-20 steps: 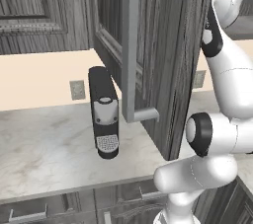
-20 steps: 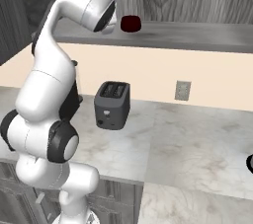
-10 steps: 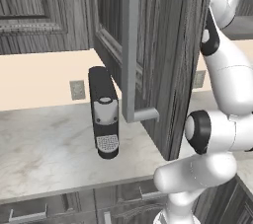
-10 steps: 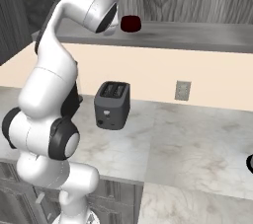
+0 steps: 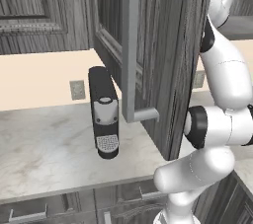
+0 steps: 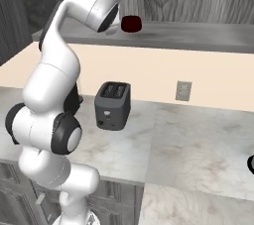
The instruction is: There is a tray on the dining counter. Grab the cup, mug, and pitcher and place them on the tray. The pitcher may be placed next to the tray if it cannot fit the tray.
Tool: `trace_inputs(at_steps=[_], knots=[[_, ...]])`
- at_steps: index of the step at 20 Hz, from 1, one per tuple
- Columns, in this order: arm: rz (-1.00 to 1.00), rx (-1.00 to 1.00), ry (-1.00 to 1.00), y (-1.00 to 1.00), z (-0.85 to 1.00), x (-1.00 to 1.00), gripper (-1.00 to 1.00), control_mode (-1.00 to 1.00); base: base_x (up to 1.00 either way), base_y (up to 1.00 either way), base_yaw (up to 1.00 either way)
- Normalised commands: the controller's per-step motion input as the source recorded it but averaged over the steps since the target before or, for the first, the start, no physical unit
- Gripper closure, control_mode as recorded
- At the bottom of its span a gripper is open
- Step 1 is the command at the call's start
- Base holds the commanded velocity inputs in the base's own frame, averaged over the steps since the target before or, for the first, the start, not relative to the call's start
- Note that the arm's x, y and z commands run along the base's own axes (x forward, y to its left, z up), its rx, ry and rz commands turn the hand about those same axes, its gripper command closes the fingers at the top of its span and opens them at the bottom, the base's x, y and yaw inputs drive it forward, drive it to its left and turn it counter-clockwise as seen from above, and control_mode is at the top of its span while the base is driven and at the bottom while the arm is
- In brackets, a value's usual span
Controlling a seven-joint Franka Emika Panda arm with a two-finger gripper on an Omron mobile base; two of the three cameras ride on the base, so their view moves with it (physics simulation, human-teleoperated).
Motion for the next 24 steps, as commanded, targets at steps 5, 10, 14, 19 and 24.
trace_inputs(at_steps=[5, 10, 14, 19, 24], knots=[[0.0, 0.0, 0.02, 0.0, 0.0, 0.25, -1.0, -1.0, 0.0, 0.0, 0.0], [0.0, 0.0, 0.04, 0.0, -0.06, 0.21, -1.0, -1.0, 0.0, 0.0, 0.0], [0.0, 0.0, 0.05, 0.0, -0.02, 0.17, -1.0, -1.0, 0.0, 0.0, 0.0], [0.0, 0.0, 0.08, 0.0, -0.04, 0.14, -1.0, -1.0, 0.0, 0.0, 0.0], [0.0, 0.0, 0.11, 0.0, -0.03, 0.06, -1.0, -1.0, 0.0, 0.0, 0.0]])
